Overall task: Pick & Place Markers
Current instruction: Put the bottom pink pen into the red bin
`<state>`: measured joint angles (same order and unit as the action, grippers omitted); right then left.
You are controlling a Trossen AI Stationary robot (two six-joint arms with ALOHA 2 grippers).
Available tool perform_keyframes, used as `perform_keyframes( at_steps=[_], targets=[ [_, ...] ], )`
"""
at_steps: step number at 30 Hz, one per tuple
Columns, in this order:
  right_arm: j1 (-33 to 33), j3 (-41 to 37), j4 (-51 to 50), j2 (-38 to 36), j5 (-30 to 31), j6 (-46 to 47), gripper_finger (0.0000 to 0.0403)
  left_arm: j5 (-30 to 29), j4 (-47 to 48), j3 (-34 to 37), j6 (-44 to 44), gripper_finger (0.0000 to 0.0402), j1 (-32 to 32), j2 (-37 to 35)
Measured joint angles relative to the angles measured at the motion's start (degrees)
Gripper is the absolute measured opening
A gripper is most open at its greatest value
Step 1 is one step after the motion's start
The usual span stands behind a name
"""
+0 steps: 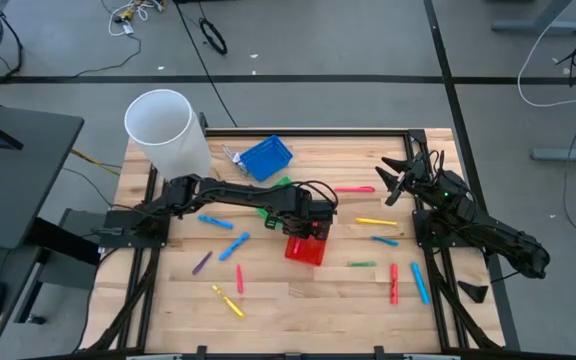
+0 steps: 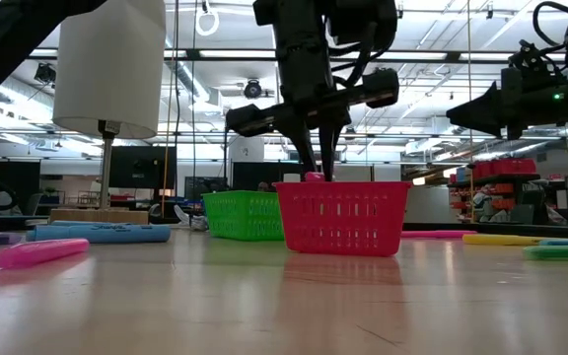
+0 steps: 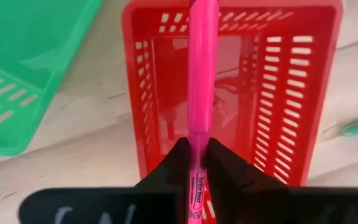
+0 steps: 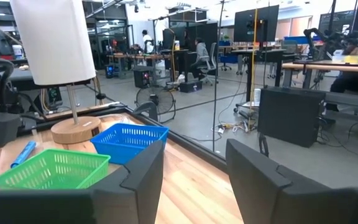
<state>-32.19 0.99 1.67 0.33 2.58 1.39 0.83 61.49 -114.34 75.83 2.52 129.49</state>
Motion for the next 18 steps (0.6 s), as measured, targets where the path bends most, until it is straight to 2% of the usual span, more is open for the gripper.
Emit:
perform_keyframes(
  at_steps=[18],
  targets=[
    [0.0,-0.01,0.01,0.01,0.01,0.0,0.0176,0.49,-1.34,0.0,-0.01,0.0046,-0.02,-0.02]
  ],
)
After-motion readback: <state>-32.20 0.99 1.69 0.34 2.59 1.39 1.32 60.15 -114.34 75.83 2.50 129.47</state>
